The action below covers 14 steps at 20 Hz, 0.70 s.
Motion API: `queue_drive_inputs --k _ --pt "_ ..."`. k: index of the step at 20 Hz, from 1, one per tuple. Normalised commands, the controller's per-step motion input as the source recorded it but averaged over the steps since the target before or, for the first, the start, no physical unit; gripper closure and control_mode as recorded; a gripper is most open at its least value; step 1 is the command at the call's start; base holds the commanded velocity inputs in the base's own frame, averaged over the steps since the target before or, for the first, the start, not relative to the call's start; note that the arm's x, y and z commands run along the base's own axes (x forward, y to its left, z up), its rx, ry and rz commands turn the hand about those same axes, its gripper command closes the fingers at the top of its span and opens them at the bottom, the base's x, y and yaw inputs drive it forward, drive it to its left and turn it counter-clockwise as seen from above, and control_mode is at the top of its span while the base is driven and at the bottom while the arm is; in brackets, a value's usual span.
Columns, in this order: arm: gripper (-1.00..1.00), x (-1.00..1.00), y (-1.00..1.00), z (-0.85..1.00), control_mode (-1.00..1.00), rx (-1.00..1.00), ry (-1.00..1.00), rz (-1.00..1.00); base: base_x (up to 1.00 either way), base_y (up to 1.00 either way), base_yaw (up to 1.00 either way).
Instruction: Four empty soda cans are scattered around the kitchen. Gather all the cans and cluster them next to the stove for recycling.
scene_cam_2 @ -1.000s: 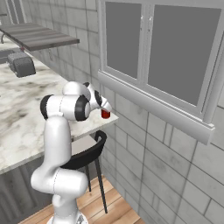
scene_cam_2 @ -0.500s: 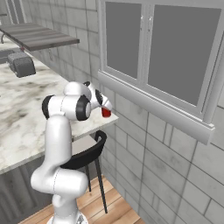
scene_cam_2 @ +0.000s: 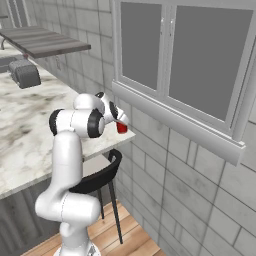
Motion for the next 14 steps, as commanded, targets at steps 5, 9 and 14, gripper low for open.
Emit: queue_drive_inputs --k 5,9,14 --pt "1.00 -0.03 -0.16 -0.16 -1.00 -0.02 -0.07 0.00 0.00 0.00 0.00" --pt "1.00 -0.13 -0.02 -0.11 -1.00 0.00 -0.07 0.05 0.00 0.00 0.00" --pt "1.00 -0.18 0.10 -0.11 -1.00 0.02 0.00 0.07 0.00 0.00 0.00"
